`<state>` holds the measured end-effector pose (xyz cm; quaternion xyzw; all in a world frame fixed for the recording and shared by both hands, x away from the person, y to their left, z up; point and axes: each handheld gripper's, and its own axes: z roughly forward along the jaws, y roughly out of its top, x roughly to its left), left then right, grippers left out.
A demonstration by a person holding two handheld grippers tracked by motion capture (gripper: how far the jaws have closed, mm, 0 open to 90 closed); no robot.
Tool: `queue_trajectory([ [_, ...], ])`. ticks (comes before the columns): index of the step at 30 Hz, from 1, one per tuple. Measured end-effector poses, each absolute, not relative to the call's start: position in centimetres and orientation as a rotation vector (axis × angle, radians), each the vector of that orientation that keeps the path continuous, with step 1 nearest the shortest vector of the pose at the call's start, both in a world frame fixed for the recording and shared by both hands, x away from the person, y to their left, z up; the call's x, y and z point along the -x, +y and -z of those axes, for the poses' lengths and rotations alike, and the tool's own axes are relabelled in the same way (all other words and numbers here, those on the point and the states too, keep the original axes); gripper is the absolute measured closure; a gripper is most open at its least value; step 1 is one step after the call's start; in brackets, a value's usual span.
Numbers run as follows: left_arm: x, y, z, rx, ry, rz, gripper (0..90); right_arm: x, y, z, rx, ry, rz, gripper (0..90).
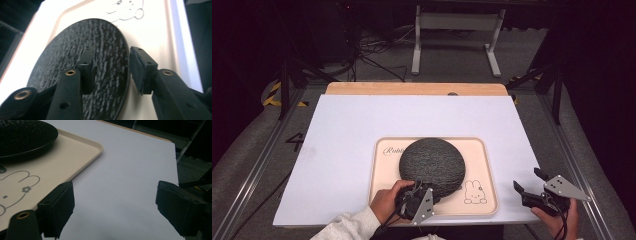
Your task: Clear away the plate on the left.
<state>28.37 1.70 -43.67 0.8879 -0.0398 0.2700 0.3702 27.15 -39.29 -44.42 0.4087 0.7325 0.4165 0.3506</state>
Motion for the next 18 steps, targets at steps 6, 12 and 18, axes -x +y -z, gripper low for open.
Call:
queue_trajectory([
  [6, -28.9, 2.6, 42.9, -2.248, -0.034, -0.720, 48.7, -27.2, -39.3, 44.4, -1.058, 1.896, -1.078, 16.0],
  [12, -29.7, 3.4, 42.5, -2.226, 0.030, -0.729, 39.0, -27.1, -39.3, 44.4, -1.058, 1.896, -1.079, 16.0],
  [18, -30.6, 4.1, 42.3, -2.210, 0.085, -0.720, 26.8, -27.2, -39.3, 44.4, -1.058, 1.896, -1.079, 16.0],
])
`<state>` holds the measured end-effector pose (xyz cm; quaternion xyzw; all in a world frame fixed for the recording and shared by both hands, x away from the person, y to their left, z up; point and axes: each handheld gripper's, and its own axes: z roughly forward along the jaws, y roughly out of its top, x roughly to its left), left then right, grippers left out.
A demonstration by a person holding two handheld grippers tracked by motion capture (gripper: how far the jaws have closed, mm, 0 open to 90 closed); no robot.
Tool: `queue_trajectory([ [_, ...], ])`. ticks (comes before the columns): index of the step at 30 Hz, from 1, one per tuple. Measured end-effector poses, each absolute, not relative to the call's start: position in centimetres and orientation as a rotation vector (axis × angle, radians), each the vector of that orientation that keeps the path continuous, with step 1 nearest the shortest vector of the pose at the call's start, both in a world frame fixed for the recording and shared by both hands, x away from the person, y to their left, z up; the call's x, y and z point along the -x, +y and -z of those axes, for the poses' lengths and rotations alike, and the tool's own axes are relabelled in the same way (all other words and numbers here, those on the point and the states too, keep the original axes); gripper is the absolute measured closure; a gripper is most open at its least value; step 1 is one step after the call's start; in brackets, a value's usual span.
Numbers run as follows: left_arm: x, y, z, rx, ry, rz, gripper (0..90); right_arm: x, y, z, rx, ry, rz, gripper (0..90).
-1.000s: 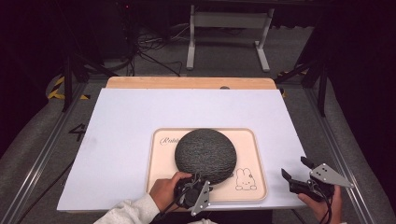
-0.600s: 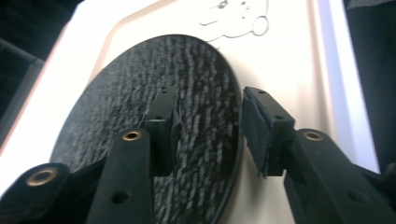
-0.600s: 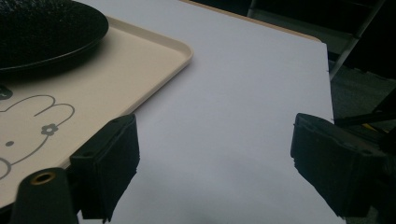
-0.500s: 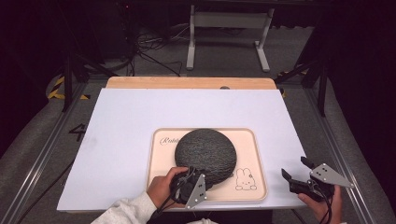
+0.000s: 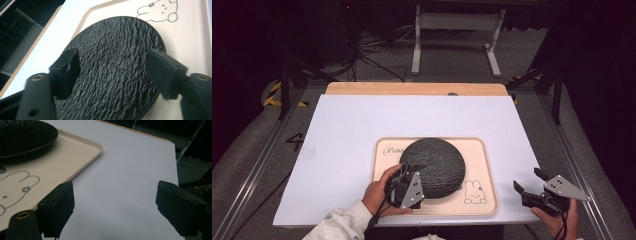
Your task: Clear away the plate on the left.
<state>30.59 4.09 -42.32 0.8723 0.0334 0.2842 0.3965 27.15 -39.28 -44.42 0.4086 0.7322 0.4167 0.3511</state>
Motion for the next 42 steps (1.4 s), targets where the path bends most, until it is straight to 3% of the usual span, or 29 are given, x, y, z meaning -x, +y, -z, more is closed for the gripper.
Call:
queue_trajectory([
  [13, -32.1, 5.4, 42.2, -2.235, 0.141, -0.709, 13.1, -27.2, -39.3, 44.4, -1.058, 1.898, -1.079, 16.0],
  [42, -35.2, 13.1, 43.4, -2.306, 0.374, -0.797, 13.8, -27.1, -39.3, 44.4, -1.054, 1.898, -1.075, 15.8],
])
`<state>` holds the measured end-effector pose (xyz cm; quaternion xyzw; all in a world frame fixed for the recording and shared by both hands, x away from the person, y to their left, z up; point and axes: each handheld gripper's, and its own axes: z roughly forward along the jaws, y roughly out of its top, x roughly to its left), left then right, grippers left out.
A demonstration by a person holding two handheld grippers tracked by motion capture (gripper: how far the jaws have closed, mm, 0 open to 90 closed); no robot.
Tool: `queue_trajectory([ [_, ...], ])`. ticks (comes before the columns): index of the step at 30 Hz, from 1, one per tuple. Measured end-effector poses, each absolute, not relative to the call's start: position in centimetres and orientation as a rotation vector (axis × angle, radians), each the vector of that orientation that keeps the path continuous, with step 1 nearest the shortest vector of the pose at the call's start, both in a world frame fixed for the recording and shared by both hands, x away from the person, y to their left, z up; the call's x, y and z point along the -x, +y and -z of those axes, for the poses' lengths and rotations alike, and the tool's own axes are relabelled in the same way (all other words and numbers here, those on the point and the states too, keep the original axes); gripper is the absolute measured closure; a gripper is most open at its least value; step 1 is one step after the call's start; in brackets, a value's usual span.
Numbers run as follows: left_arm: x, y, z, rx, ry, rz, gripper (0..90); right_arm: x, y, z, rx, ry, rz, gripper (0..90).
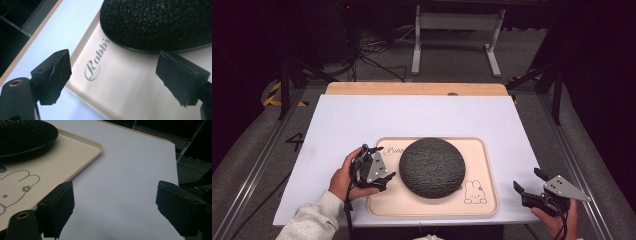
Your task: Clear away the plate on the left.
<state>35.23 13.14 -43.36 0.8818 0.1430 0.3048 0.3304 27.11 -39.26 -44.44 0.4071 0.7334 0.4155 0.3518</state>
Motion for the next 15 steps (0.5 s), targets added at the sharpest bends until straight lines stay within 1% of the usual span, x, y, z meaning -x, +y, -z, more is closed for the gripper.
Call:
queue_trajectory([
  [15, -35.2, 16.9, 44.4, -2.336, 0.477, -0.805, 13.3, -27.1, -39.3, 44.4, -1.056, 1.898, -1.070, 15.8],
])
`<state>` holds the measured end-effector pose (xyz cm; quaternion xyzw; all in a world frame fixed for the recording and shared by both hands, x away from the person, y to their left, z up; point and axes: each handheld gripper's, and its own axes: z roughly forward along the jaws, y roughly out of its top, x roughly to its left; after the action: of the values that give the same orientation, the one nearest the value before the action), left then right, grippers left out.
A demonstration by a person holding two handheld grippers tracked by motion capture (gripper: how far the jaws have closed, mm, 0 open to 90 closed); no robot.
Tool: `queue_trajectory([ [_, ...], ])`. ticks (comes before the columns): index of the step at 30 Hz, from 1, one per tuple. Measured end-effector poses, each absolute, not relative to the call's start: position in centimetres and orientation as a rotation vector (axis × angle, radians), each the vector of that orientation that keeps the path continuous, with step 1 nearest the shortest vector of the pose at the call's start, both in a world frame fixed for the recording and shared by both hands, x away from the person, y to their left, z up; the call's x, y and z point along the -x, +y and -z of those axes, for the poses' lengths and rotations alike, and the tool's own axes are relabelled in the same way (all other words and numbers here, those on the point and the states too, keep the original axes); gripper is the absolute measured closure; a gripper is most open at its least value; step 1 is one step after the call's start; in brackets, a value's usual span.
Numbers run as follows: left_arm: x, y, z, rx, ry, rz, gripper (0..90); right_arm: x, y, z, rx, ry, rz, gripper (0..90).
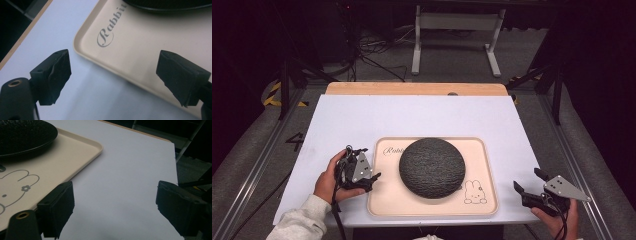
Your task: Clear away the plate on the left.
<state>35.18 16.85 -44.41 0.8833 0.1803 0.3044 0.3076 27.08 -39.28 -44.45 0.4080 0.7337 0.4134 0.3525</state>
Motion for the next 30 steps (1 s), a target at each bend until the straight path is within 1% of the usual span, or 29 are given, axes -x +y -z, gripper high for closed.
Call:
queue_trajectory([
  [7, -34.9, 18.5, 44.7, -2.338, 0.522, -0.821, 13.3, -27.1, -39.3, 44.4, -1.057, 1.897, -1.068, 15.8],
  [11, -34.5, 19.8, 44.9, -2.327, 0.576, -0.817, 13.3, -27.1, -39.3, 44.5, -1.055, 1.898, -1.069, 15.8],
  [19, -33.9, 21.7, 45.5, -2.329, 0.628, -0.805, 13.2, -27.0, -39.3, 44.4, -1.056, 1.895, -1.069, 15.7],
  [30, -32.6, 24.9, 46.1, -2.255, 0.731, -0.756, 13.1, -27.1, -39.2, 44.4, -1.059, 1.897, -1.067, 15.7],
])
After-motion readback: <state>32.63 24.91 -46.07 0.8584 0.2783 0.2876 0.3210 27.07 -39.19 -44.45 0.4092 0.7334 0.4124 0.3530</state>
